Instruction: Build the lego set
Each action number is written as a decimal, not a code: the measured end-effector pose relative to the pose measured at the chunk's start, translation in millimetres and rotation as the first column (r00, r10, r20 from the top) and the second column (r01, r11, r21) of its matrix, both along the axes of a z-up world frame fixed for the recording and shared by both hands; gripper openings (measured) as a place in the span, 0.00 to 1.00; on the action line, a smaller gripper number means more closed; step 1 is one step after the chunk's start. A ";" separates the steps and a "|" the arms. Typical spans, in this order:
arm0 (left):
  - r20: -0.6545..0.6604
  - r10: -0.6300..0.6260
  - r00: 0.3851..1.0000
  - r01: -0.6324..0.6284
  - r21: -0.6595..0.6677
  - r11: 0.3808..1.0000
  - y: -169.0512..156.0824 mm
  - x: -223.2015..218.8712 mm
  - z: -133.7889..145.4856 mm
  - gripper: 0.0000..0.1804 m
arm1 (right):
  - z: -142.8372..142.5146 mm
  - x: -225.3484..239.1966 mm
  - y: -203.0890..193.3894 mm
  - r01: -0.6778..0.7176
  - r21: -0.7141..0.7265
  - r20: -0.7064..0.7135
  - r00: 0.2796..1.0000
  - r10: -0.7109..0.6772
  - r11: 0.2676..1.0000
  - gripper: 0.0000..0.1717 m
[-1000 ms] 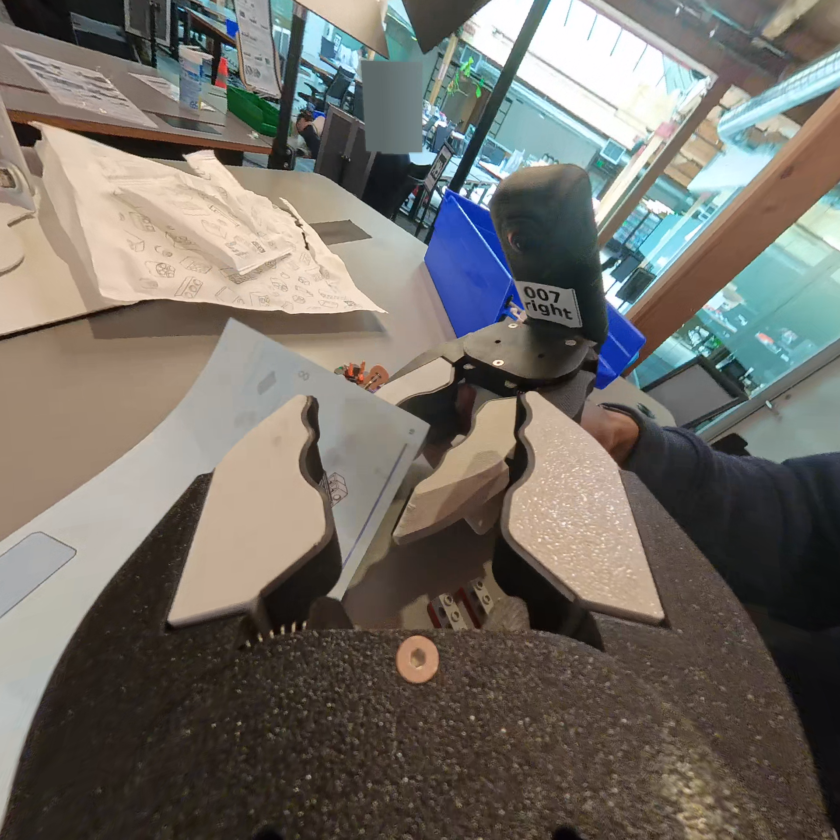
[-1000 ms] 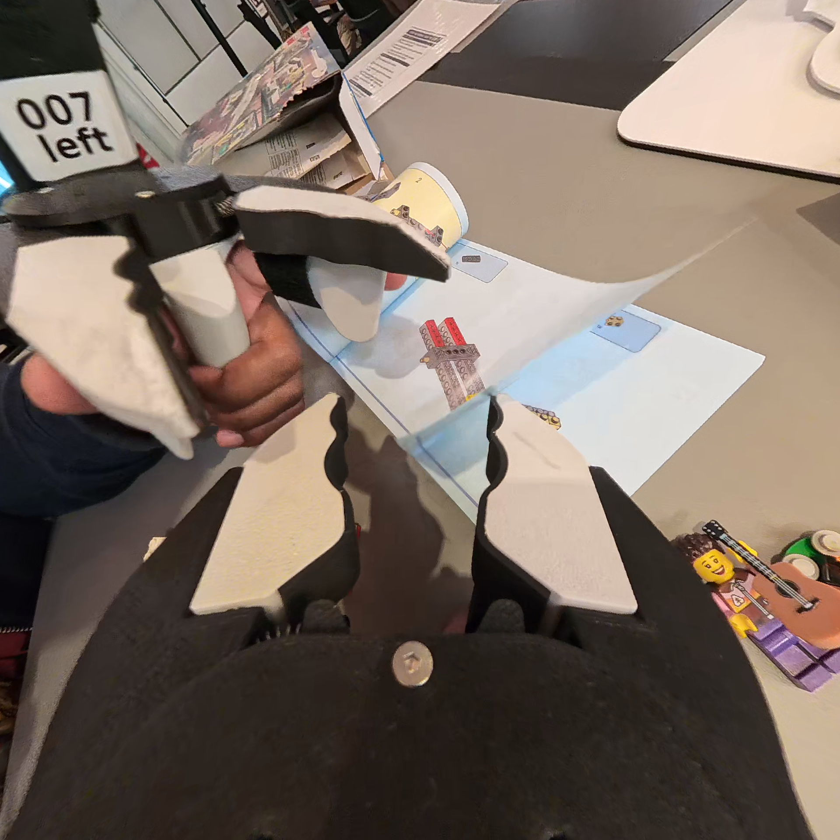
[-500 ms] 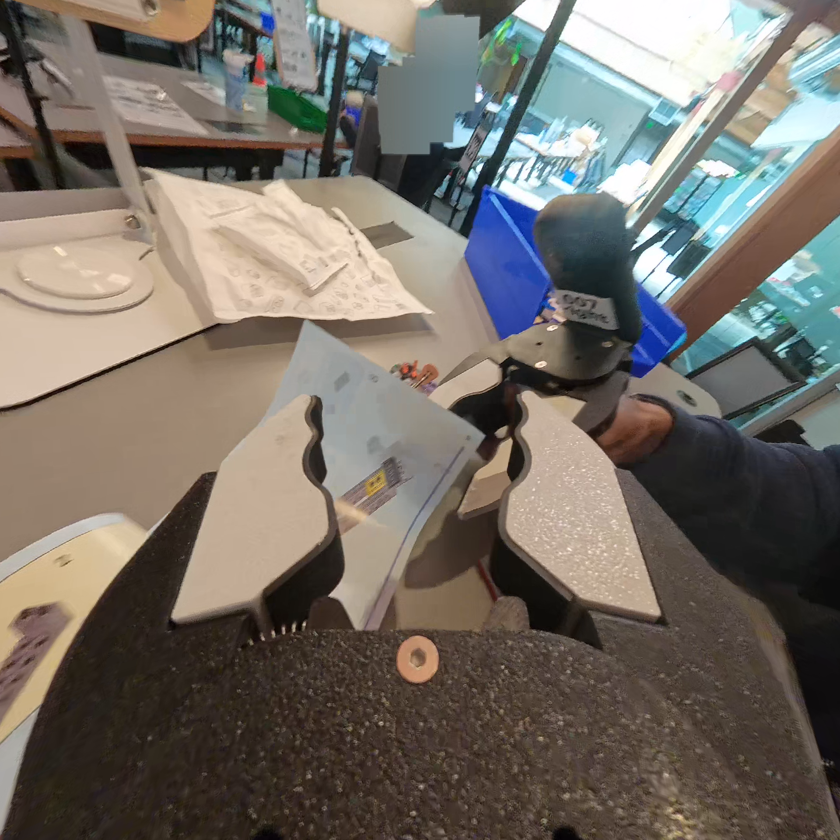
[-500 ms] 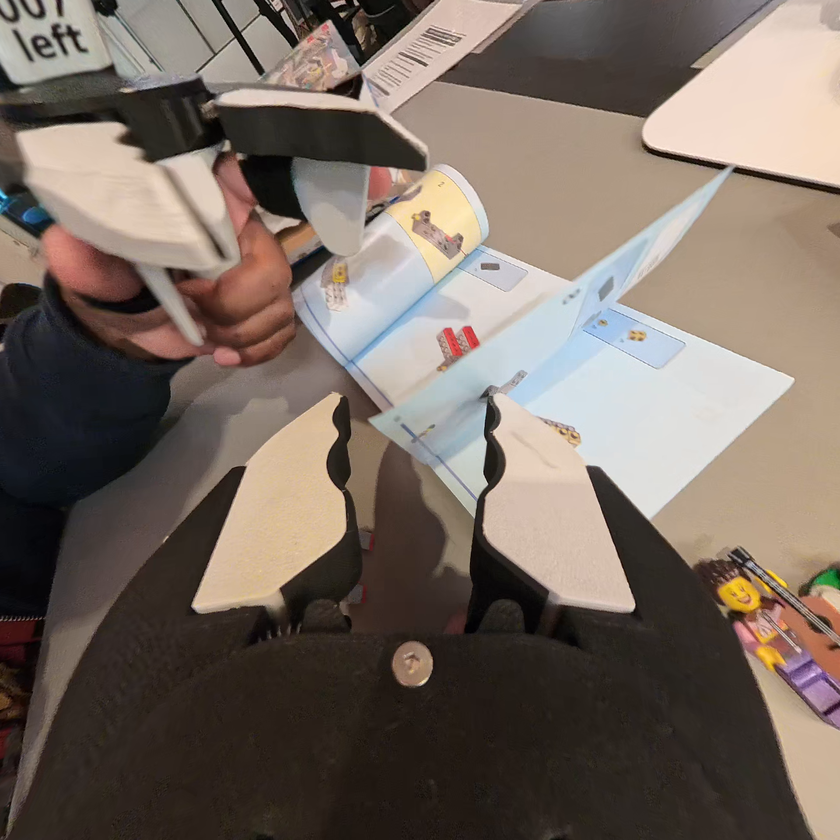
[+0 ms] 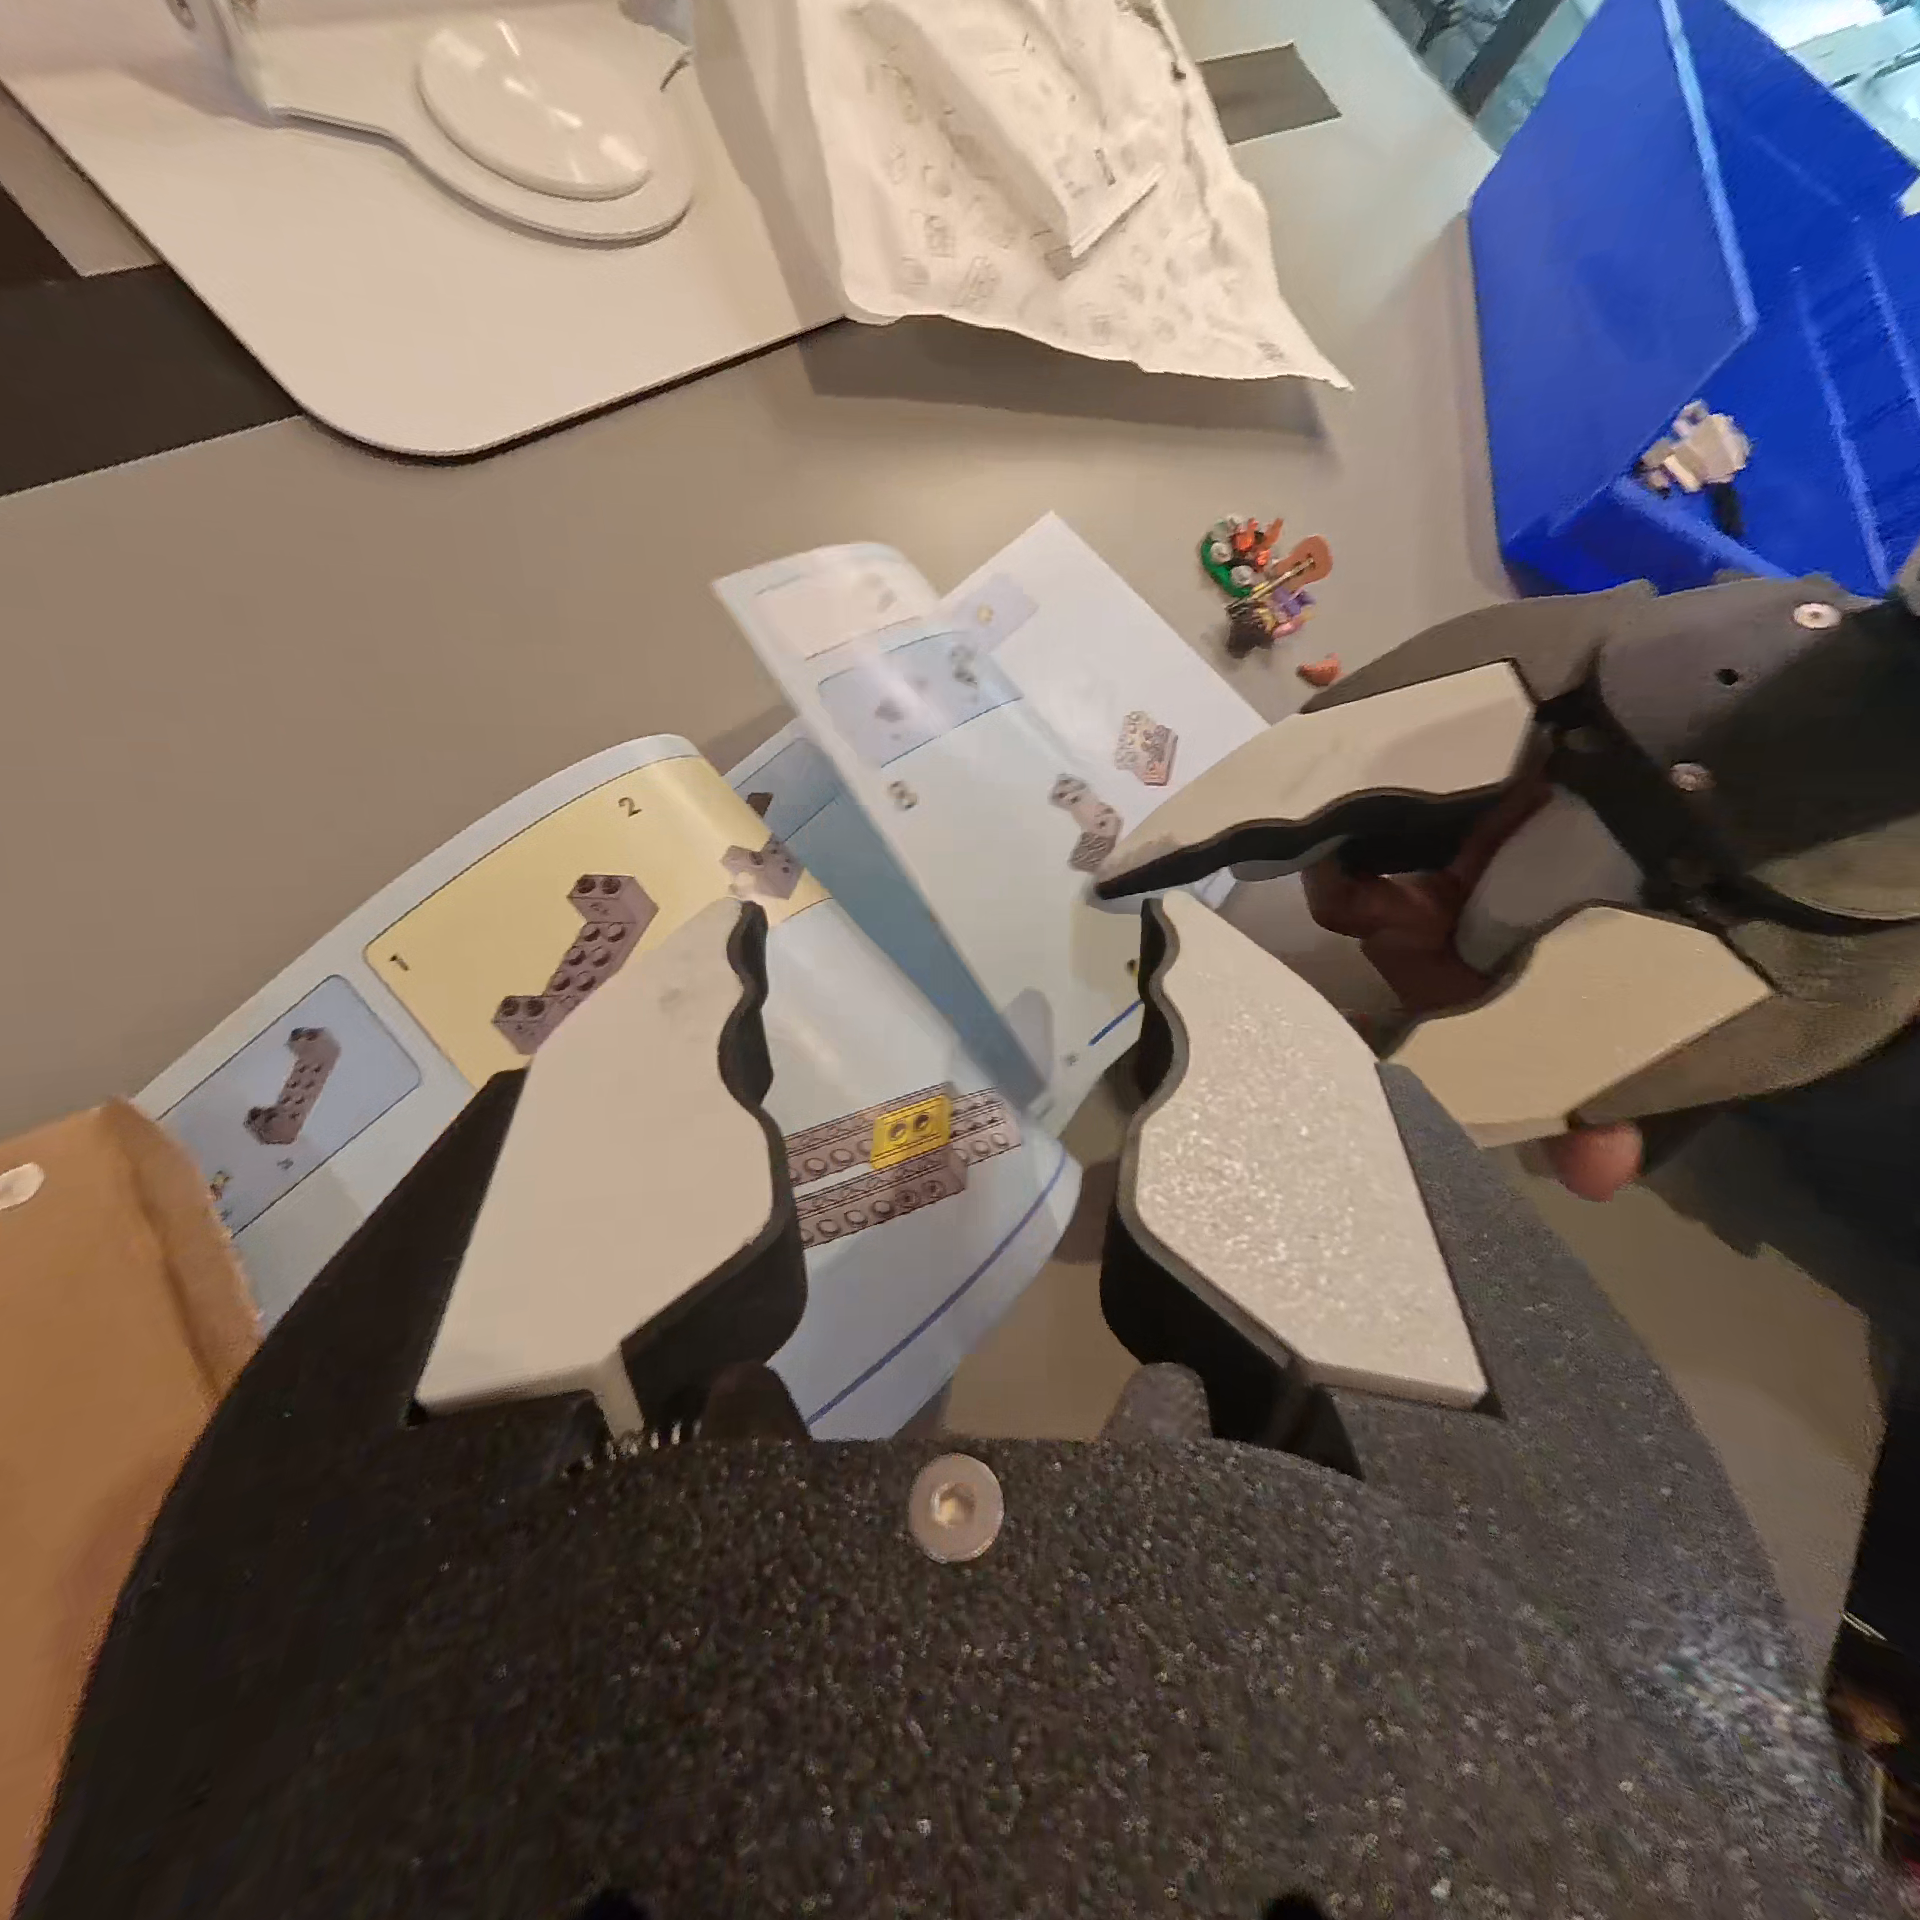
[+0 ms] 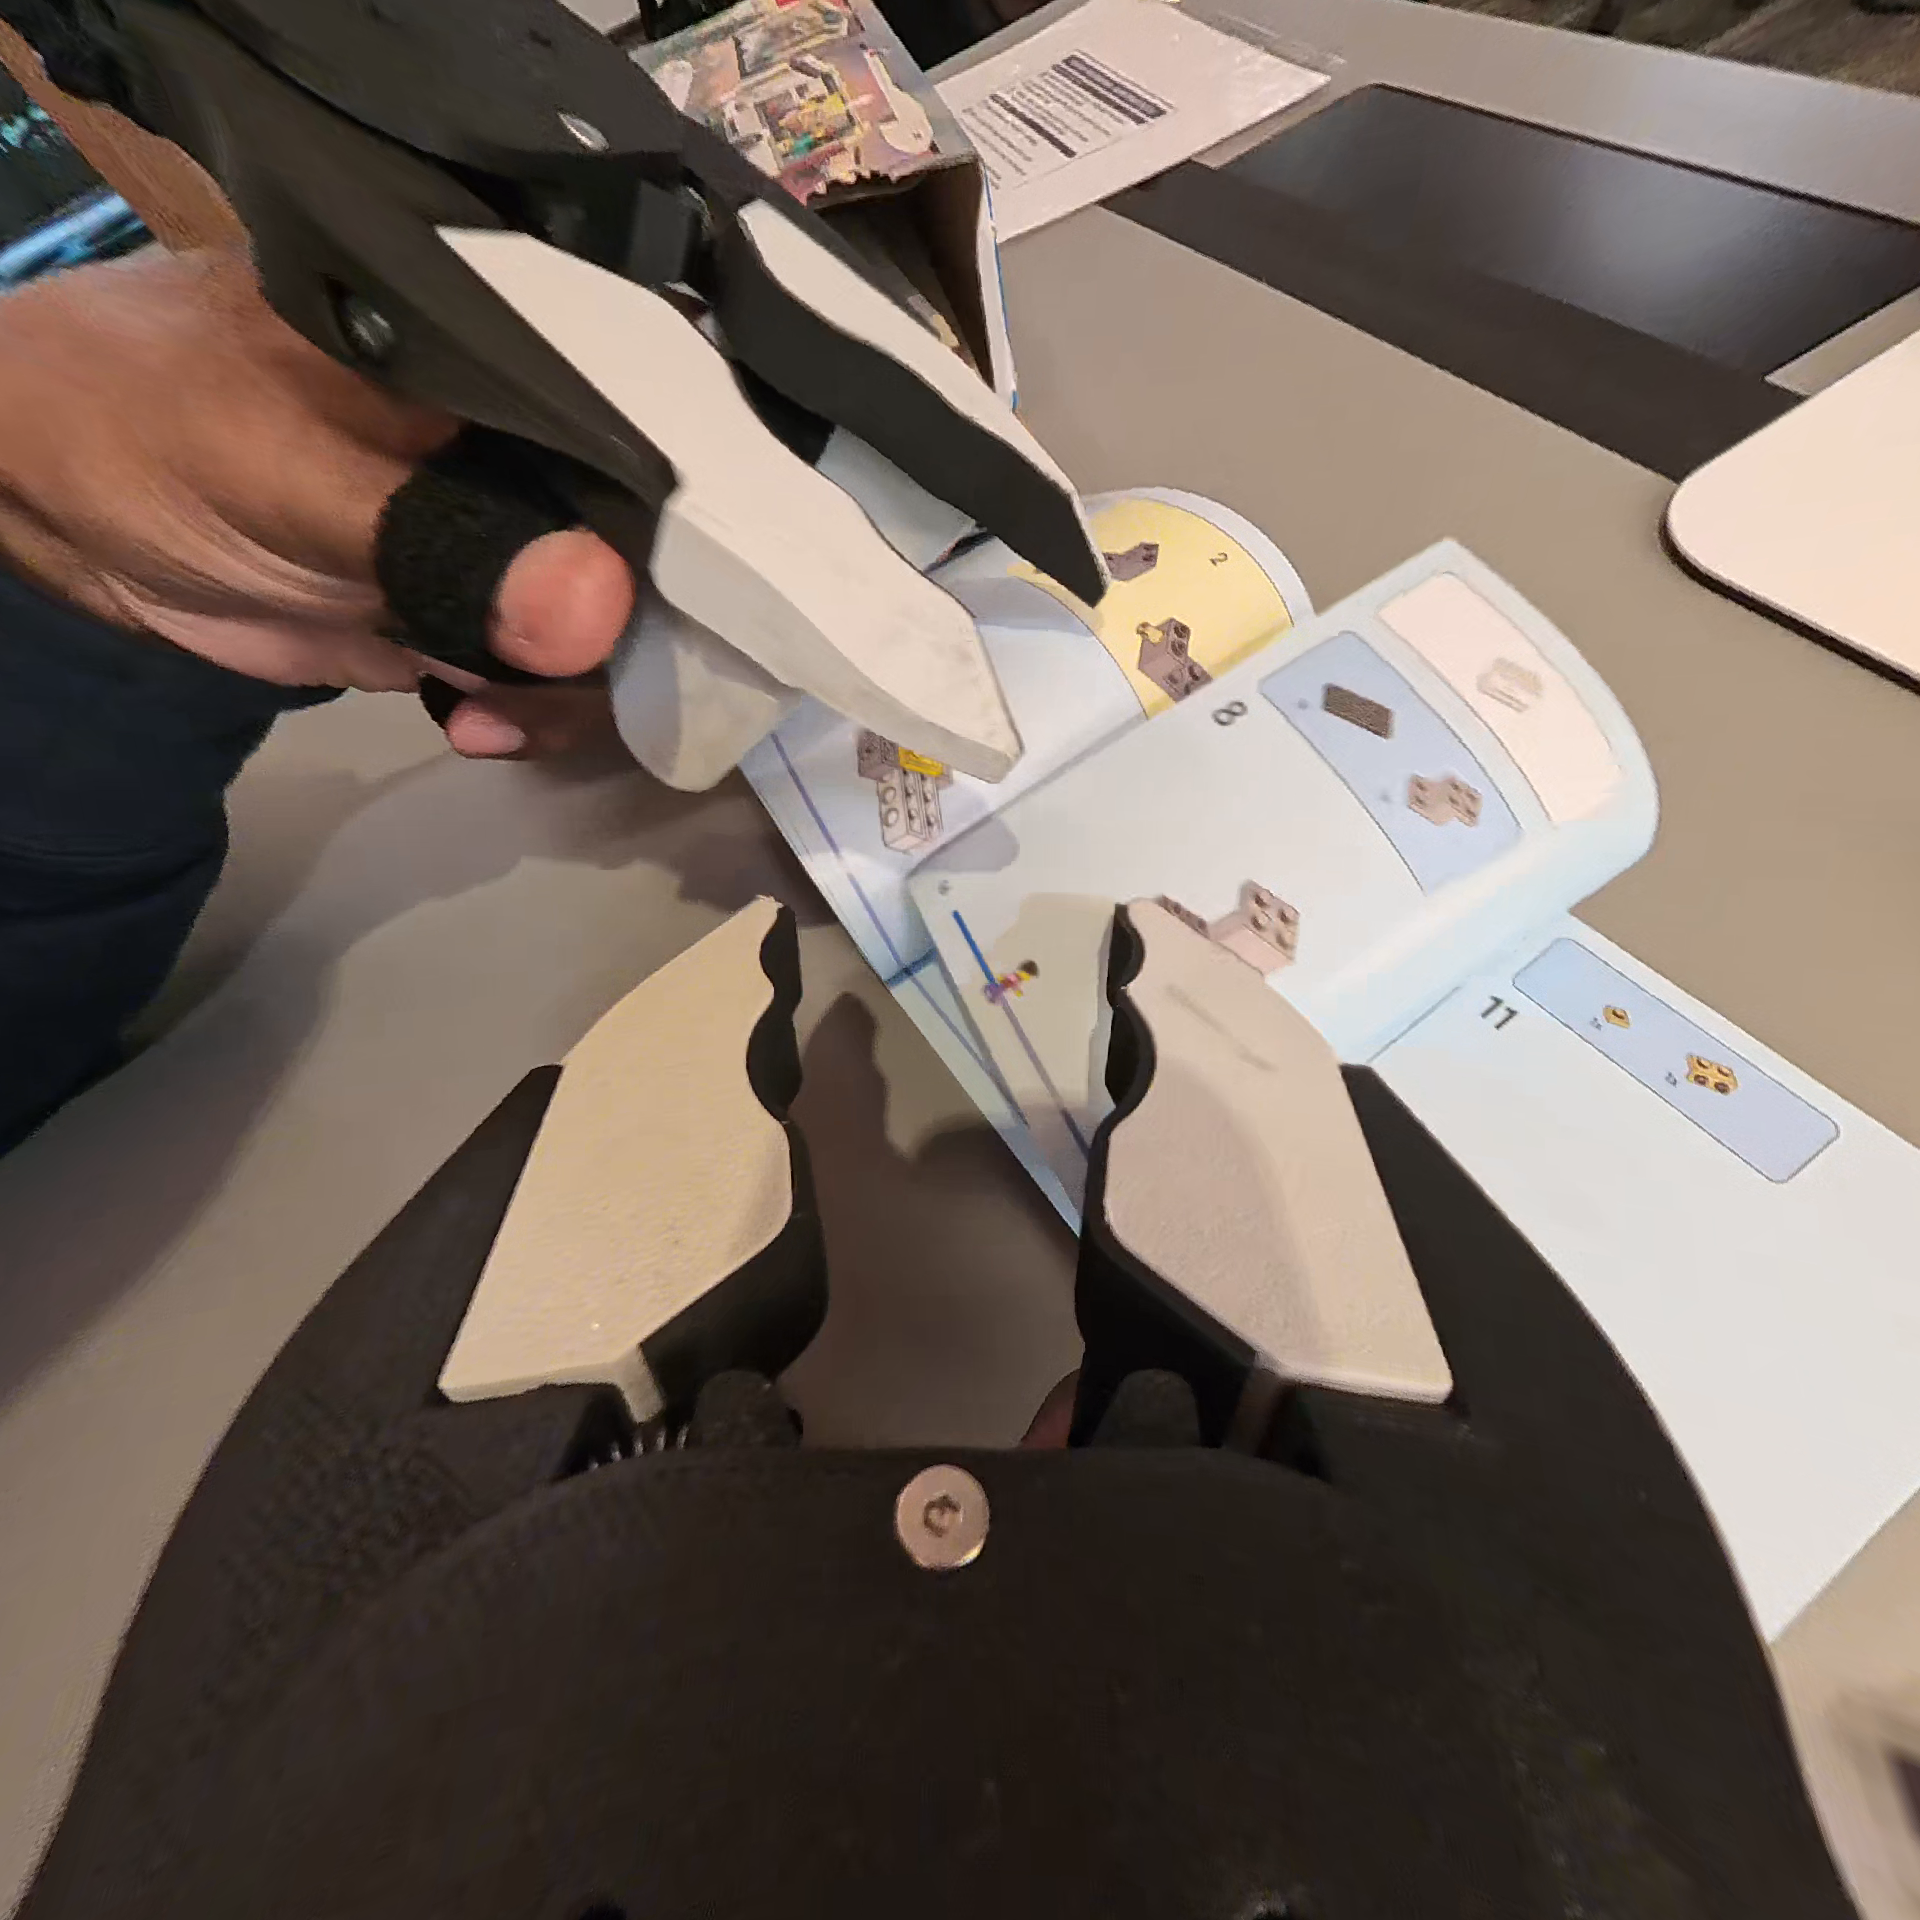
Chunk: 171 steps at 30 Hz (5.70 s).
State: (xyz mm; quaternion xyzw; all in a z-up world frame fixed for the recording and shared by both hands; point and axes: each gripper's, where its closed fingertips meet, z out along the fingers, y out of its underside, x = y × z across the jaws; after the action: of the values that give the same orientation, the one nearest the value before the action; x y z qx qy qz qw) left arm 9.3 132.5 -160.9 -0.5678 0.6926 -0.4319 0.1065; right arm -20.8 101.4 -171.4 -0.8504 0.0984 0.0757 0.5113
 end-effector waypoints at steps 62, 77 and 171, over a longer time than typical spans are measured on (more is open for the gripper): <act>0.147 0.319 0.936 -0.335 0.646 0.686 127.5 -152.9 -52.6 0.01 | 22.6 -44.0 112.6 0.153 -0.115 0.150 0.979 -0.135 0.982 0.00; 0.349 0.388 0.853 -0.514 0.427 0.745 157.0 -155.9 3.4 0.01 | -32.3 -63.3 127.7 0.081 -0.368 0.286 0.958 0.029 0.926 0.01; 0.657 -0.203 0.726 0.070 0.223 0.972 -82.8 -48.8 33.4 0.21 | 27.5 35.1 -103.2 0.055 0.326 -0.036 0.998 -0.046 0.944 0.21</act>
State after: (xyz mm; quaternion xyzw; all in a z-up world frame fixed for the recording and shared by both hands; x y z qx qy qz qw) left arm -39.6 49.7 -127.5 -0.3076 0.6832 -0.5496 0.3695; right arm 14.3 -1.8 -143.8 -0.7501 0.1134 0.0894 0.6454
